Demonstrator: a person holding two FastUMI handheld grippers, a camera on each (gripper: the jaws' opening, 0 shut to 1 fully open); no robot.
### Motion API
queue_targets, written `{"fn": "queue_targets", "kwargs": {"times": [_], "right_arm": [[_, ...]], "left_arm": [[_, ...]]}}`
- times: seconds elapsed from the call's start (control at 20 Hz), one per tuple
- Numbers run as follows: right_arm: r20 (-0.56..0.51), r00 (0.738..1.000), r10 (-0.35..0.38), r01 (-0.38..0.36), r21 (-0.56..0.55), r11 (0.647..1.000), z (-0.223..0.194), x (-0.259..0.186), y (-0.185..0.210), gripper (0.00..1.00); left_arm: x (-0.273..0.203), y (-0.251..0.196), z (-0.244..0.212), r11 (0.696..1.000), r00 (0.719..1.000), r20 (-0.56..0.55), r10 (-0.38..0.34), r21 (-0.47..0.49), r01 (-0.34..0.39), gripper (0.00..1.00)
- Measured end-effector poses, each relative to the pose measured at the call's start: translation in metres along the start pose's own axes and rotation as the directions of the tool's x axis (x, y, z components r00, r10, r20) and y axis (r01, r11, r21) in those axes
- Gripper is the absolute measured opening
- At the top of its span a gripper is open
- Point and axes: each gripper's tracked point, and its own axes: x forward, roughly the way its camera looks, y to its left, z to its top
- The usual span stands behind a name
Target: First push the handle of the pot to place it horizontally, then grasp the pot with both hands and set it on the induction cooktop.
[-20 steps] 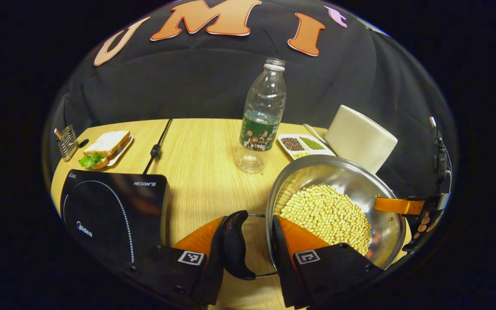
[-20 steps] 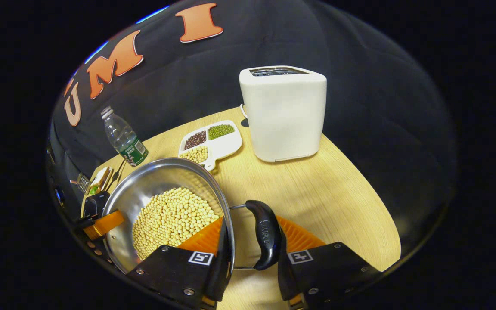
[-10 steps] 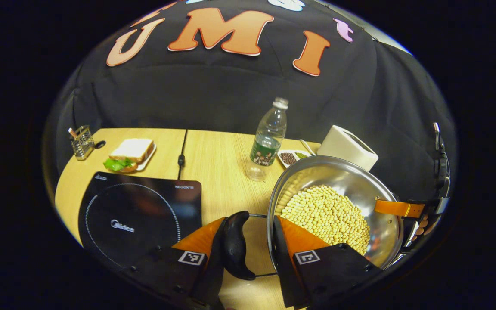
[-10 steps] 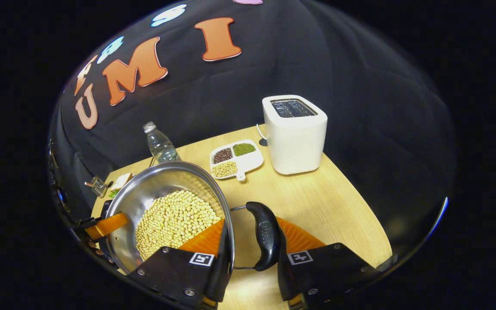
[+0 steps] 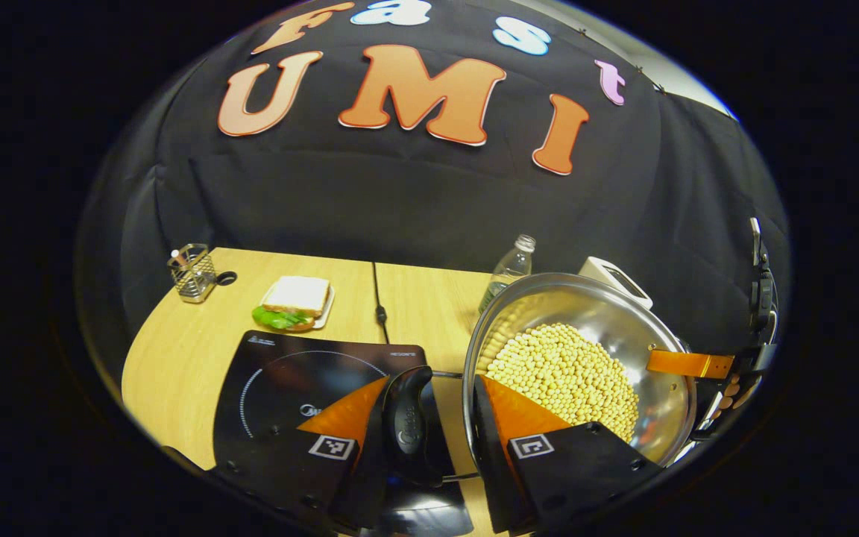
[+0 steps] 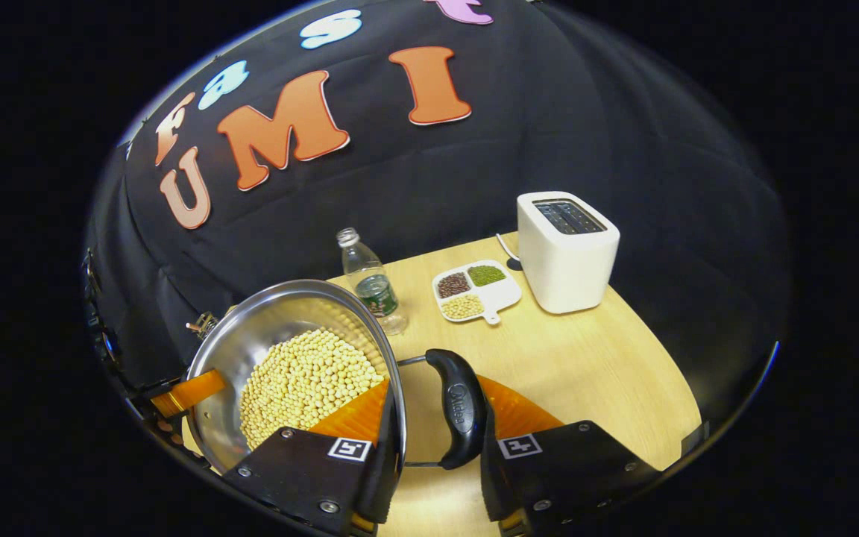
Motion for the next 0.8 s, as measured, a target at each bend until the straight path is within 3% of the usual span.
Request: {"fn": "queue_targets", "kwargs": {"times": [0.45,0.8], "right_arm": [[-0.034,0.997,0.074,-0.075,-0.044,0.996,-0.02,0.017,0.098,0.47],[-0.111,0.988,0.107,-0.114,-0.061,0.992,-0.057,0.047,0.152,0.48]], "left_arm": [[-0.055,0.096,0.021,0.995,0.996,-0.018,0.092,-0.034,-0.093,0.61],[-0.046,0.167,-0.002,0.988,0.988,-0.067,0.142,-0.059,-0.146,0.61]]}}
